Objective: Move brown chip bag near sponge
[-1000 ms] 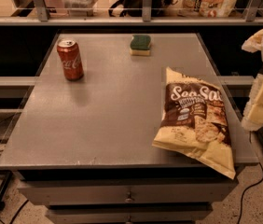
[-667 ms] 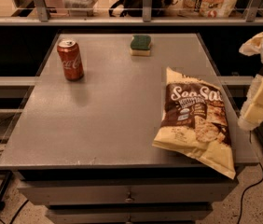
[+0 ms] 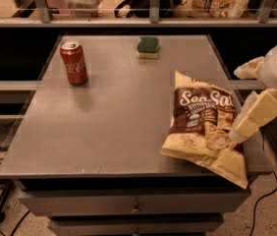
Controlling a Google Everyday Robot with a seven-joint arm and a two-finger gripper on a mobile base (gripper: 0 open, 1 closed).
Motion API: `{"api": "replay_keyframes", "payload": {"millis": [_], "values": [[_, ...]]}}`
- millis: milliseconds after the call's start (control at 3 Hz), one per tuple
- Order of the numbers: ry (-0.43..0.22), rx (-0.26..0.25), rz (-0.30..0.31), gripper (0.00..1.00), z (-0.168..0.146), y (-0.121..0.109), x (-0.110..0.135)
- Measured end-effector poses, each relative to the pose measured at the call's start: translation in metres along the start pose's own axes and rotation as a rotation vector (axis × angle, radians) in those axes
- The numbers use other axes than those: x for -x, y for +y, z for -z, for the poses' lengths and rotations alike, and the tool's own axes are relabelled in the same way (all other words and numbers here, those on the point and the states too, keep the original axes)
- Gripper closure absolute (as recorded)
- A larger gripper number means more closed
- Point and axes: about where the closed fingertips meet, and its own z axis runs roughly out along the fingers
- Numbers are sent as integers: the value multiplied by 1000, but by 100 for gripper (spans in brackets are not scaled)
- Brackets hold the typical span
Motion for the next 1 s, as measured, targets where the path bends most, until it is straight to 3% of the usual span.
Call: {"api": "replay_keyframes", "payload": {"millis": [333,667,1000], "values": [[23,28,-33,0,-49,8,-1],[166,52,-68,0,-98,27,-18],[154,-54,-28,37,-56,0,-7]]}}
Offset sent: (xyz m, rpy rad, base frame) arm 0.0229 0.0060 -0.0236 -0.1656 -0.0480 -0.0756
